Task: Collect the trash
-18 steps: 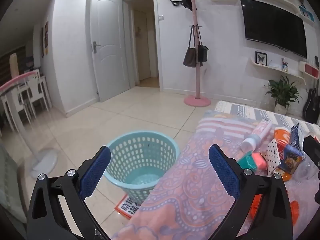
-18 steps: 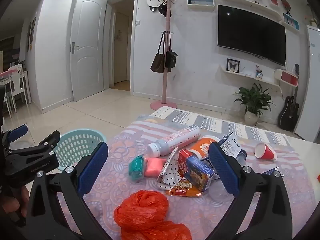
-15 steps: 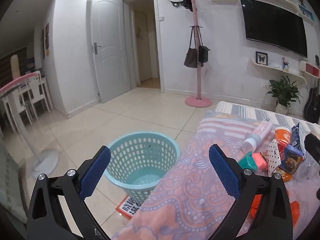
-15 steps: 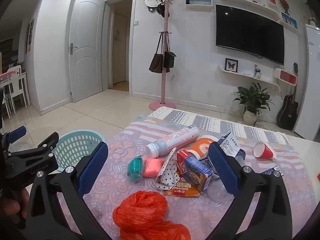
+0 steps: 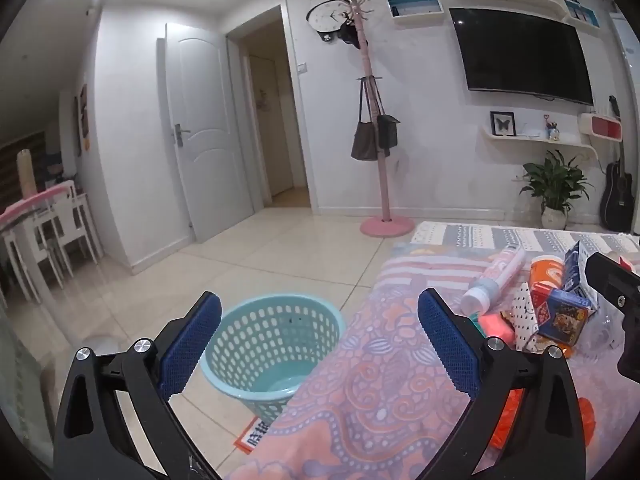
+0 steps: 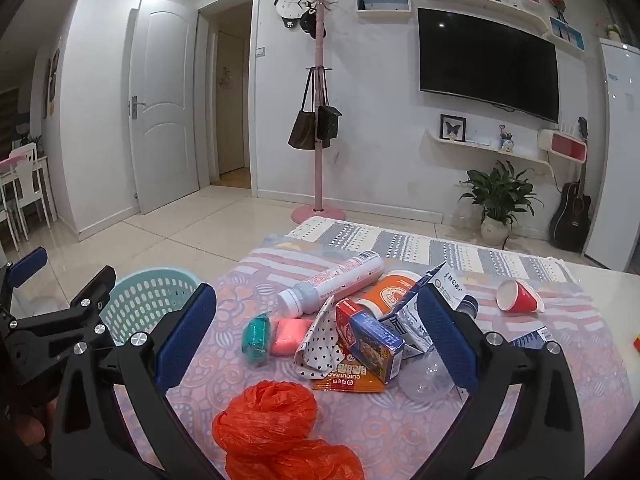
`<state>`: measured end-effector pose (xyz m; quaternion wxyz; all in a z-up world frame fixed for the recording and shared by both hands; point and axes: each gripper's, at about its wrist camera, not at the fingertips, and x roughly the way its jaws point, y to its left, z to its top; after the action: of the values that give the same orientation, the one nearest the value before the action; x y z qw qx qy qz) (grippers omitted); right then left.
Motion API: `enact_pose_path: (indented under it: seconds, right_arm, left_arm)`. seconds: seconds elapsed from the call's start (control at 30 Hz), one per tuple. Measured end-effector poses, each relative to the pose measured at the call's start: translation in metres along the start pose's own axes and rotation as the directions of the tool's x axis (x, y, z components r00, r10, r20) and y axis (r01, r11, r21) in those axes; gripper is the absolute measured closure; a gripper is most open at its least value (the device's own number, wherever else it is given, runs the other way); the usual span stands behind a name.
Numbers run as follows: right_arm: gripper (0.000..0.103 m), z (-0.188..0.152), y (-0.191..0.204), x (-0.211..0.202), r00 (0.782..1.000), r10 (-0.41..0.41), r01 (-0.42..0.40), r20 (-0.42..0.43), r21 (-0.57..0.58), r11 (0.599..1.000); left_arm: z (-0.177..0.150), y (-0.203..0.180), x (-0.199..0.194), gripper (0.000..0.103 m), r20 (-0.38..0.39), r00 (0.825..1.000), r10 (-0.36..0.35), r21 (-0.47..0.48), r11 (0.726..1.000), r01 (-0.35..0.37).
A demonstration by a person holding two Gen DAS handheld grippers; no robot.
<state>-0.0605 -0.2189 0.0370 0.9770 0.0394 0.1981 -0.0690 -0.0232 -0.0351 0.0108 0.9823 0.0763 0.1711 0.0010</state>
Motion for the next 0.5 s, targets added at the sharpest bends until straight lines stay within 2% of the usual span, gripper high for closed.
enact_pose_path:
  seconds: [0.17, 0.5]
  right_arm:
    - [0.008, -0.003, 0.004, 0.001, 1.0, 0.002, -0.002, 0.002, -0.01, 1.0]
    - [0.008, -0.004, 0.006, 0.004, 1.0, 0.009, -0.009, -0.004, -0.016, 1.0]
  left_arm:
    - [0.001, 0.009, 0.001, 0.007, -0.001, 1.0, -0.001, -0.037, 0.999, 0.001]
    - [-0.001, 0.014, 0.001, 0.007, -0.003, 1.0, 0.009, -0.05, 0.999, -0.009]
